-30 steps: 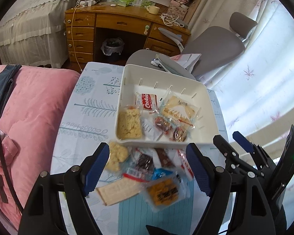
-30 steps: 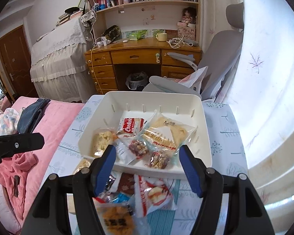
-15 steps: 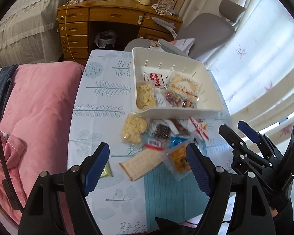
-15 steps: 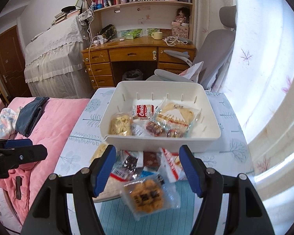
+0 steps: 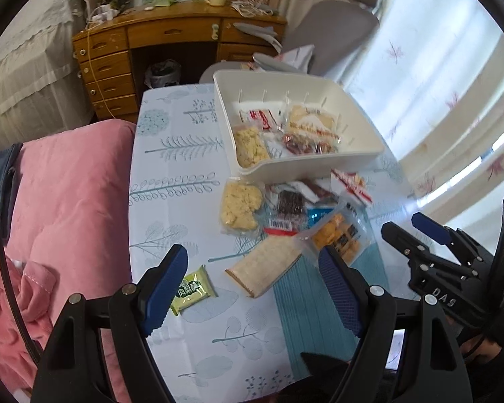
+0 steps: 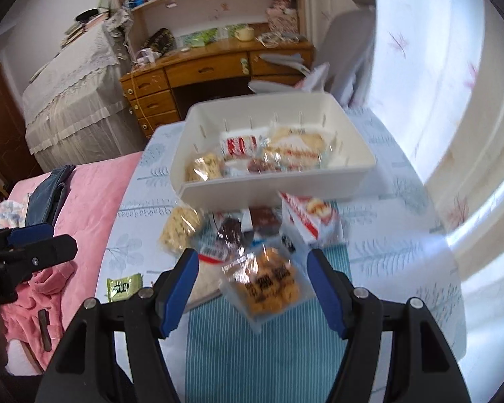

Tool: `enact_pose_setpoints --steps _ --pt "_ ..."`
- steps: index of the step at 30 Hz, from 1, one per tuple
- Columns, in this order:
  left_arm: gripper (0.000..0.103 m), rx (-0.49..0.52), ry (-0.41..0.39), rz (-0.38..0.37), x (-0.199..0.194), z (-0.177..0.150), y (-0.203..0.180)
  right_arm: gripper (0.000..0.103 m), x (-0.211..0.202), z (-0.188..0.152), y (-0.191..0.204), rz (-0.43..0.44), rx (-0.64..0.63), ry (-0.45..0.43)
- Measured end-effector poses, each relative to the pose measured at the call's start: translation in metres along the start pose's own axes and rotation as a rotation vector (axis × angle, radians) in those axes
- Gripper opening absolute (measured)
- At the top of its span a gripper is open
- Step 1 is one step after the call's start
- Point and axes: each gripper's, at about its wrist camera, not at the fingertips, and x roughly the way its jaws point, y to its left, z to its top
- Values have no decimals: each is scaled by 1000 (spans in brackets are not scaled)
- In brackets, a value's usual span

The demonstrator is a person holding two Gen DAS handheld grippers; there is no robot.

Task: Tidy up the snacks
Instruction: 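Lower both open tools toward the remaining snacks beside the tray, then grasp the beige wafer packet with the left tool while the right tool grasps the orange cracker bag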

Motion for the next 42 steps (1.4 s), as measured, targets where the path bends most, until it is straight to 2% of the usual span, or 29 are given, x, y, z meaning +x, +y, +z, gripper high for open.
enact_pose_setpoints --steps 11,13,18,20,22,25,28,35,42 --pt "80 106 137 20 46 -5 -14 68 28 -23 -32 0 148 129" --pt "85 135 177 33 59 -6 -18 68 35 -24 -41 17 194 152" --pt "86 201 261 39 89 -5 -32 68 56 -27 -58 88 303 229" --pt "86 241 297 48 103 -6 -39 72 67 -29 -63 130 344 269" --pt "86 277 316 62 115 -7 -44 81 78 -30 -67 171 385 308" --pt "86 316 351 78 135 -11 -49 82 91 -32 -70 223 433 352" --pt "86 340 387 93 155 -14 -51 83 104 -34 -73 233 471 399" --pt "86 369 385 130 184 -19 -54 84 130 -27 -78 251 579 459" --pt "86 394 378 148 206 -22 -54 84 153 -23 -79 207 634 523"
